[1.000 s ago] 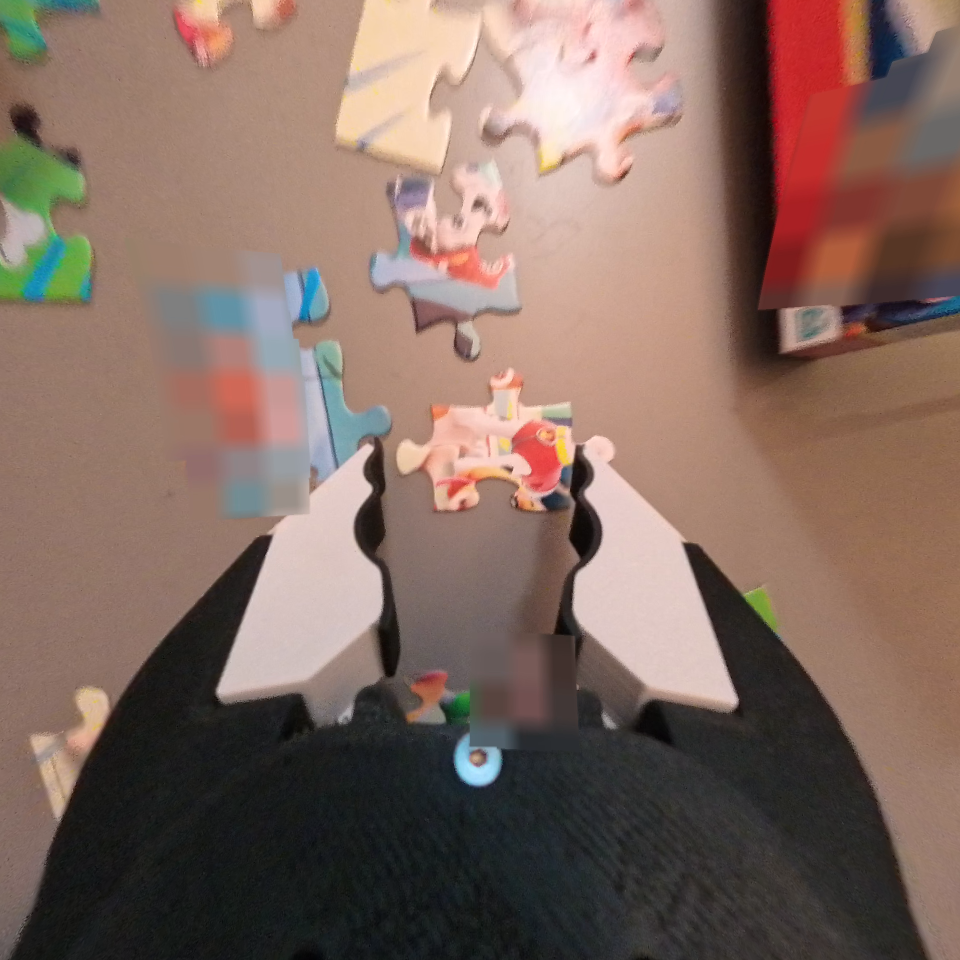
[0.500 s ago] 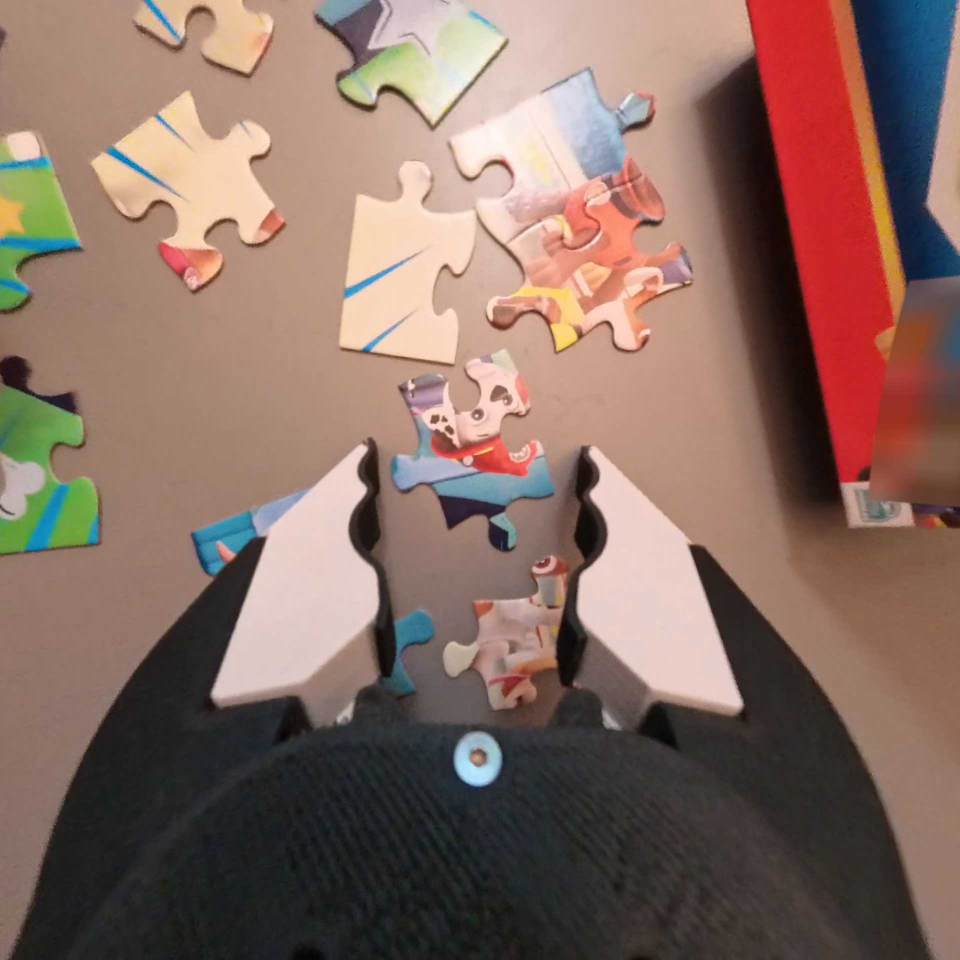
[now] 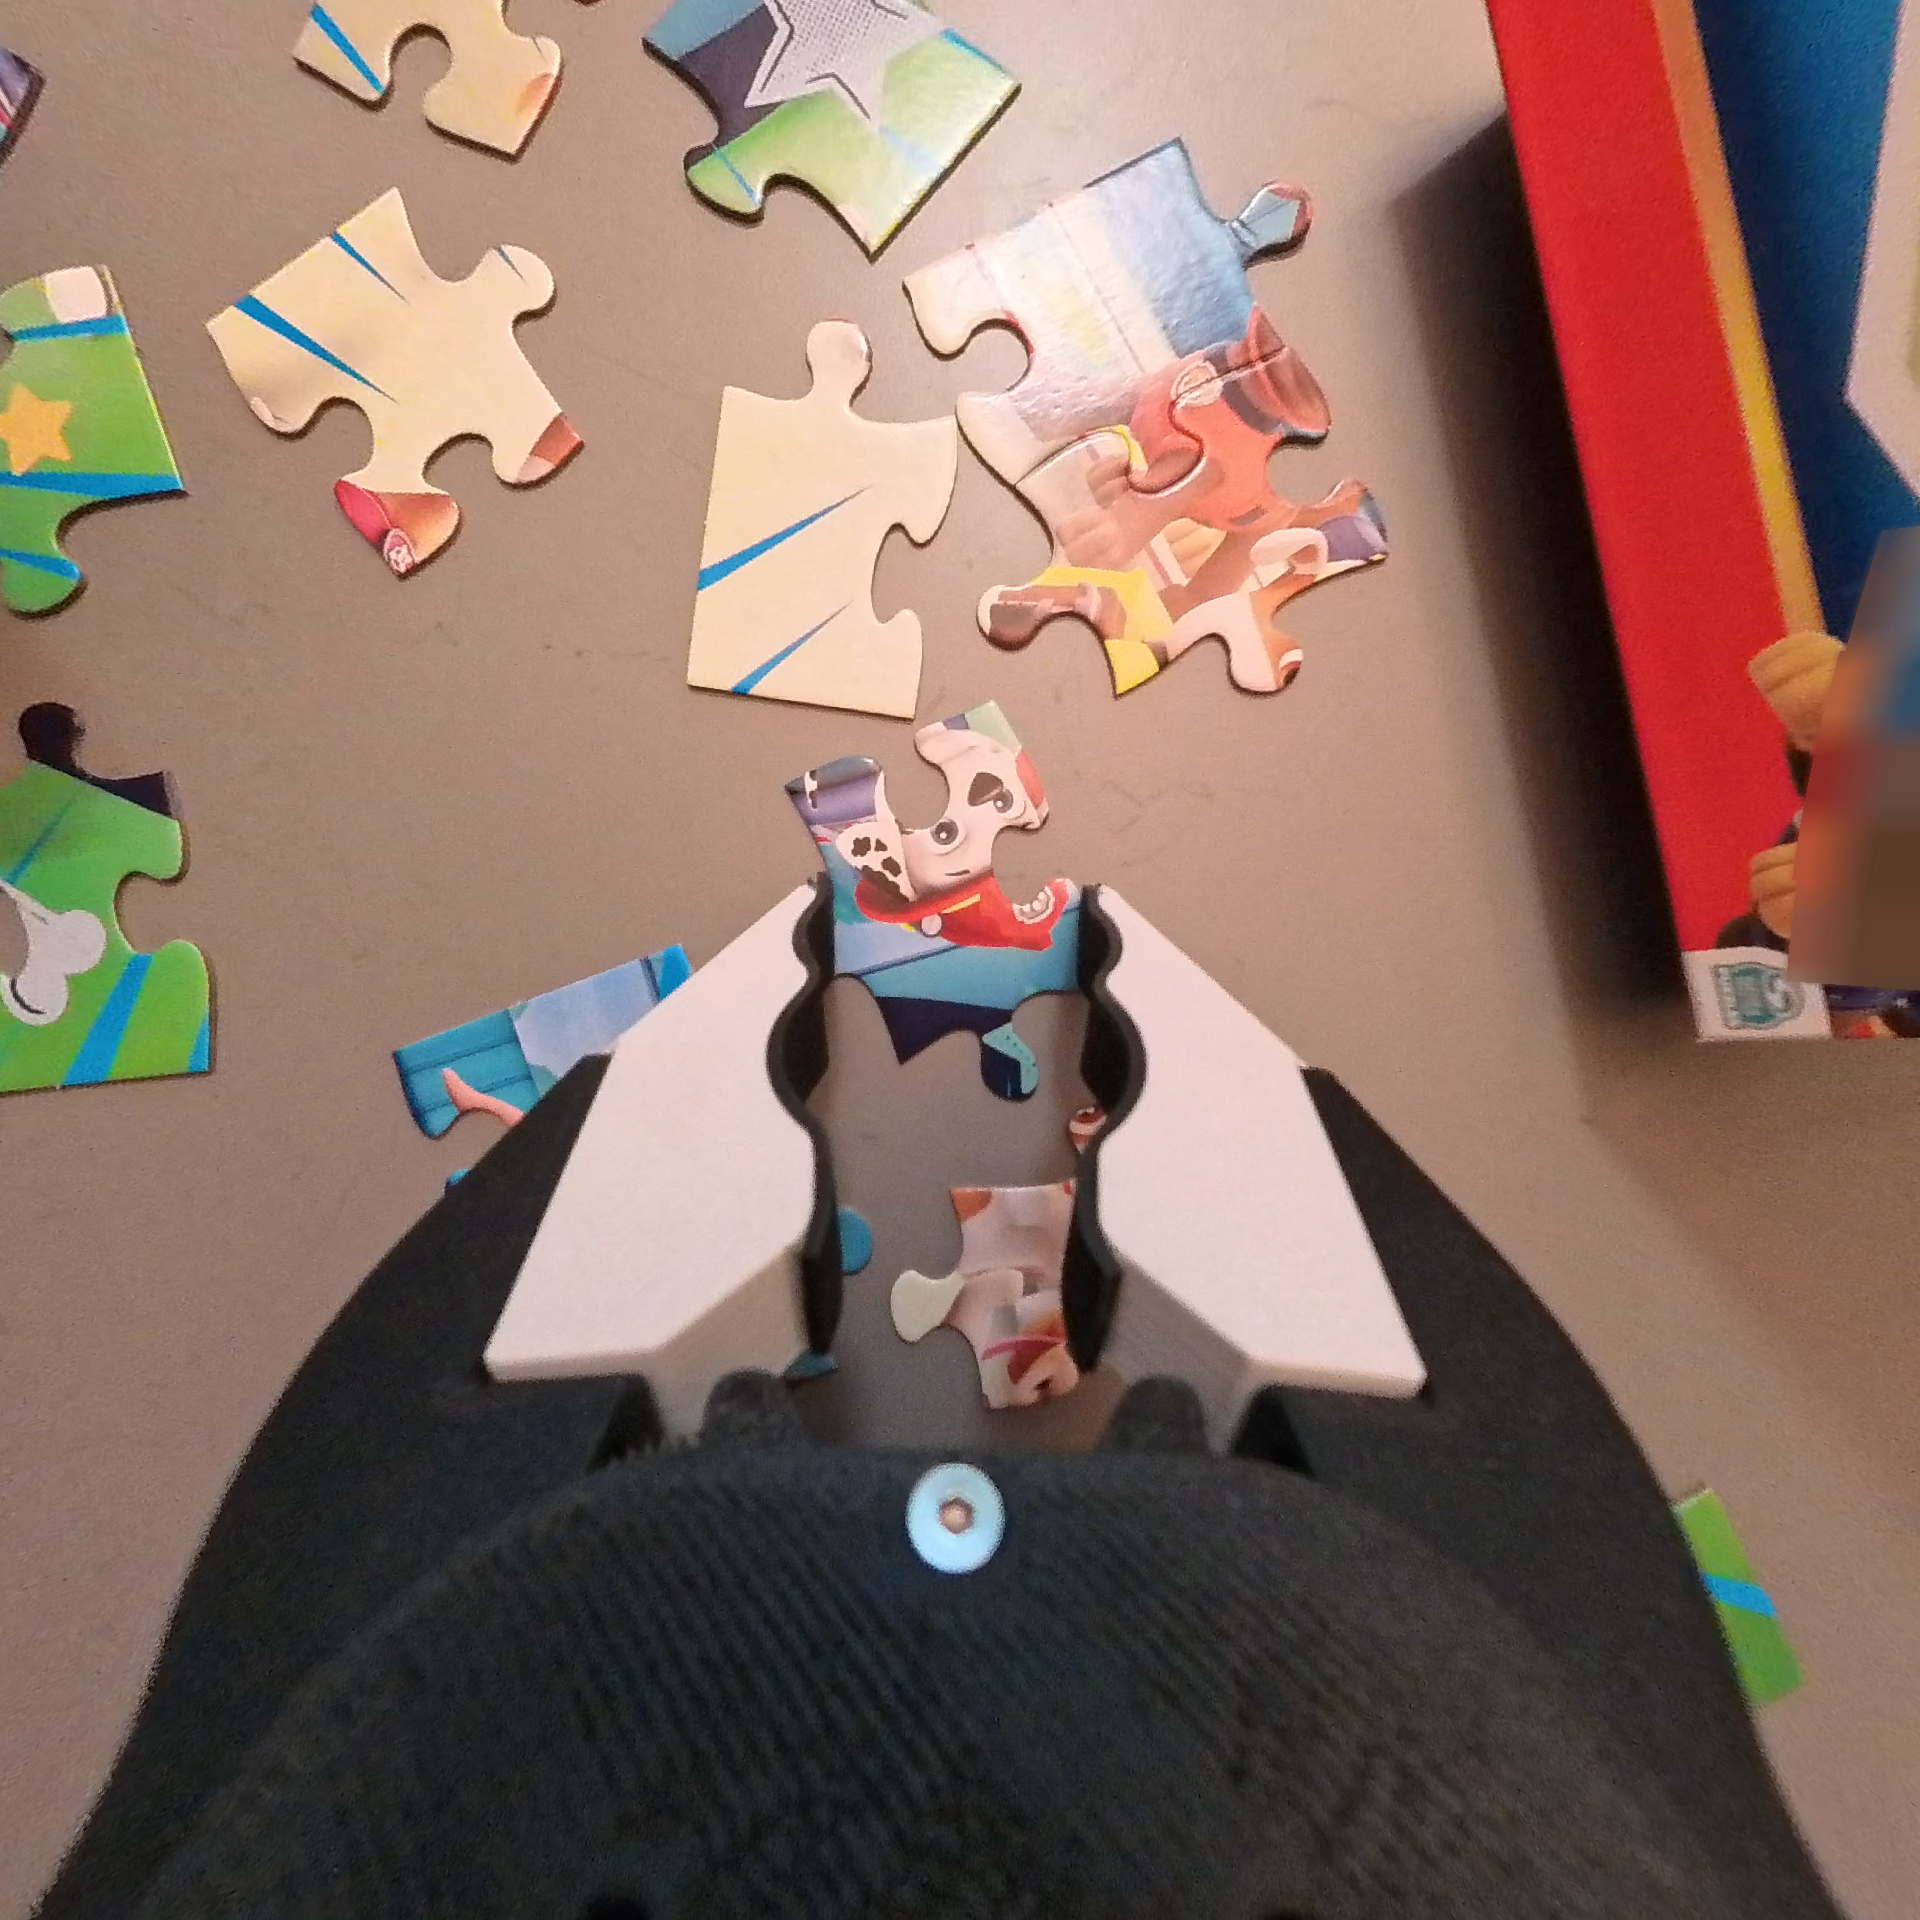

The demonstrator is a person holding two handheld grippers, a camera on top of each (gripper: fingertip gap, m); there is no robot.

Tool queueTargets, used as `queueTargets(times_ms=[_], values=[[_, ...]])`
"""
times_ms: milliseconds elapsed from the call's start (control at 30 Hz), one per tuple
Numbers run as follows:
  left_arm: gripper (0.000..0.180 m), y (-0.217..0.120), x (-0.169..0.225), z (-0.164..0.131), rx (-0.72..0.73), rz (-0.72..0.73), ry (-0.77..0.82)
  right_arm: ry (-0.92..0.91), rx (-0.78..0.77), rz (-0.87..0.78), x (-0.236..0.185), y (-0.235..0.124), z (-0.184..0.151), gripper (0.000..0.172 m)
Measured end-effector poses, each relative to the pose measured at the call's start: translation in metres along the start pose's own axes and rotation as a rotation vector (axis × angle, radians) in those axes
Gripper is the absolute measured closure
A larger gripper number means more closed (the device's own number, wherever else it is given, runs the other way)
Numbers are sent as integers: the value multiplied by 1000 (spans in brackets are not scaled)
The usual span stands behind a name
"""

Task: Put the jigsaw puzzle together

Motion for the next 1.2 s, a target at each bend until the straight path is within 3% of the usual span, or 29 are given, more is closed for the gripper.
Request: queueTargets(times_ms=[100,167,300,467,700,767,833,1200], values=[[176,0,0,1,2,3,2,-18,8,2,-1,0,0,126],[176,1,0,1,2,3,5,-33,24,7,-3,-2,3,144],[176,3,2,0,-5,-3,5,-25,1,-13,-3,-8,-1,130],[176,6,3,-2,-10,-10,1,60,32,-115,3,-18,-1,137],[176,9,7,-3,-20,-20,12,187,-6,-206,14,-5,-7,99],[176,9,8,-1,-16,-17,18,180,1,-187,13,-2,-4,109],[176,9,8,0,-12,-14,20,156,-16,-155,9,-2,-2,131],[176,7,8,1,-7,-16,20,95,31,-111,3,-4,-2,135]])
Point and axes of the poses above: each gripper's, where its closed fingertips meet, y out along the fingers, z out of its top, x = y × z across the jaws, the point moved 2 cm from there along -y, back along the fingers, and after that the axes turned 14 degrees about x, right-handed, at the moved point
